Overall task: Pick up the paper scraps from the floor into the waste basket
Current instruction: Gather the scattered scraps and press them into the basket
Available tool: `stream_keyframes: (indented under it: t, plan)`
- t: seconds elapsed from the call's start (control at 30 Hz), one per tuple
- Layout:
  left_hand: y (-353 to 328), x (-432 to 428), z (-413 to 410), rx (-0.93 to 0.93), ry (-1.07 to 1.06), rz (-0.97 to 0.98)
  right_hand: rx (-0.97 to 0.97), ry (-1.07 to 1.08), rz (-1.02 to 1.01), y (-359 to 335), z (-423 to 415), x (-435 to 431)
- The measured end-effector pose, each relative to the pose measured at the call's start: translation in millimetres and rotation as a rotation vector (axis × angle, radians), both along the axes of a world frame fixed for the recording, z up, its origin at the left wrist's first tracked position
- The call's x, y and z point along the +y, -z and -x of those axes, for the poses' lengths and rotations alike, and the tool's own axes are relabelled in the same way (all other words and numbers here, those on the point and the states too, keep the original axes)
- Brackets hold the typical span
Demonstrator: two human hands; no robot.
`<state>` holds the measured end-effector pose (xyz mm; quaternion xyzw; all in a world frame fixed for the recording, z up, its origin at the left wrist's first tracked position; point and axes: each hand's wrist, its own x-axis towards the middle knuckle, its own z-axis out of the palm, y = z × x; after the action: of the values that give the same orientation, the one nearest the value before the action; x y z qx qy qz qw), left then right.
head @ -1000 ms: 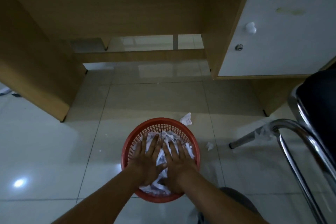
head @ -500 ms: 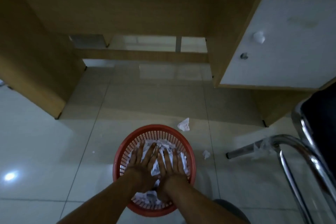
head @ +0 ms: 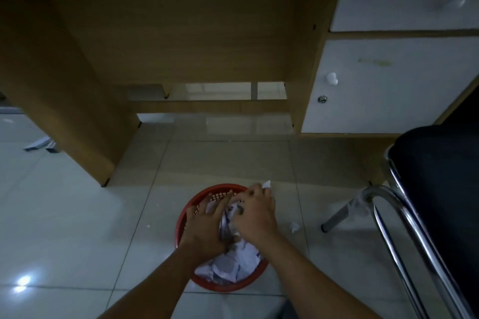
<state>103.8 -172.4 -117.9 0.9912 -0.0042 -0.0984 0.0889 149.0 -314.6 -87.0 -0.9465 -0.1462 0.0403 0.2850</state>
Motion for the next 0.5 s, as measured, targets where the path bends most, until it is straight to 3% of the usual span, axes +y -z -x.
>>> stream_keyframes:
  t: [0.13,0.2,0.27,0.4,0.5]
  plan:
    - [-6.9,-2.0,-3.1,-0.238,0.058,0.062,-0.114,0.297,-0.304,7.3,-28.6,-25.2]
    - [-8.7,-7.4,-6.6,-0.355,0.035,0.119,-0.111,0.396,-0.352,19.9,-40.2,-41.7]
    - [-7.8,-13.4,-12.2,-0.428,-0.012,0.153,-0.031,0.447,-0.27,43.7,-50.7,-57.8]
    - [-5.6,-24.8,-31.4,-0.522,-0.007,0.152,0.426,0.419,-0.029,103.9,-68.7,-82.5]
    - [1.3,-25.5,-37.9,-0.517,-0.004,0.153,0.599,0.346,0.115,139.5,-74.9,-90.8]
